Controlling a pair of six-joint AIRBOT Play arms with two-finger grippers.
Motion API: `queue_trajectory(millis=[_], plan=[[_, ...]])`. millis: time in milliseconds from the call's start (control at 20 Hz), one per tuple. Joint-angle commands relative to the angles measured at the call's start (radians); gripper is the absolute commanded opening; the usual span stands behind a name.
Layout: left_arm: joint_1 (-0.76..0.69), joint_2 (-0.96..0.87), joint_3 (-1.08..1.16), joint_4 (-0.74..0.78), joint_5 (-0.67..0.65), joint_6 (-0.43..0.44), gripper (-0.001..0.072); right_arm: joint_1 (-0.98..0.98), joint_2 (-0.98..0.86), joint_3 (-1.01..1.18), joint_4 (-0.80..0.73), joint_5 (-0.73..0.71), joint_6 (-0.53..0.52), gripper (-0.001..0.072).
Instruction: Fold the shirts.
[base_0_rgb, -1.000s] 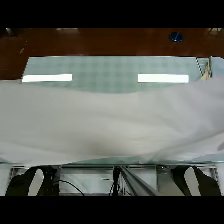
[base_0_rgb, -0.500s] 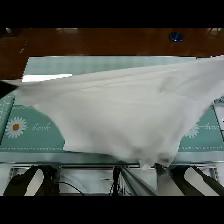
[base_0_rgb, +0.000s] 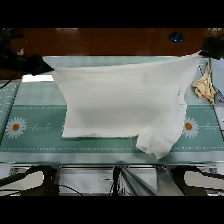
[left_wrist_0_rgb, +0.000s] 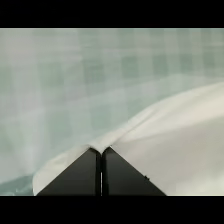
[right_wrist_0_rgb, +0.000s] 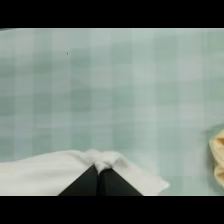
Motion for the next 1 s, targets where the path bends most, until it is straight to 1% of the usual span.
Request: queue_trajectory(millis=[0,100,250,300,500,600,650,750,800,850,900,950], plan=[[-0.021,-0.134,0.103,-0.008,0.185,0.02,0.0018,0.048,-0.088,-0.001,-0.017,-0.202,0.0,0.0022],[-0.042,-0.178,0.113,-0.008,0.261,0.08,0.0017,0.055,-0.15,-0.001,0.011,-0.224,-0.003,0.0022],[-0.076,-0.253,0.113,-0.008,0.332,0.184,0.0018,0.064,-0.239,-0.001,0.039,-0.264,-0.039,0.0022],[-0.082,-0.277,0.113,-0.008,0.361,0.199,0.0018,0.068,-0.267,-0.001,0.051,-0.288,-0.042,0.0022],[-0.086,-0.345,0.113,-0.008,0.485,0.198,0.0018,0.08,-0.341,-0.001,0.11,-0.423,-0.046,0.0023],[-0.086,-0.363,0.113,-0.008,0.525,0.199,0.0018,0.079,-0.357,-0.001,0.129,-0.43,-0.046,0.0023],[-0.085,-0.37,0.113,-0.008,0.513,0.198,0.0018,0.079,-0.357,-0.001,0.118,-0.394,-0.046,0.0023],[-0.076,-0.379,0.113,-0.007,0.418,0.198,0.0019,0.079,-0.348,-0.001,0.11,-0.246,-0.045,0.0023],[-0.067,-0.377,0.113,-0.007,0.342,0.197,0.0018,0.077,-0.338,-0.001,0.079,-0.151,-0.044,0.0023],[-0.054,-0.376,0.124,-0.006,0.226,0.197,0.0018,0.077,-0.323,-0.001,0.031,-0.06,-0.044,0.0023],[-0.039,-0.376,0.142,0.014,0.11,0.175,0.0018,0.077,-0.305,0.0,-0.035,0.032,-0.039,0.0023],[-0.024,-0.376,0.165,0.071,0.008,0.098,0.0018,0.077,-0.29,-0.001,-0.09,0.105,-0.019,0.0023]])
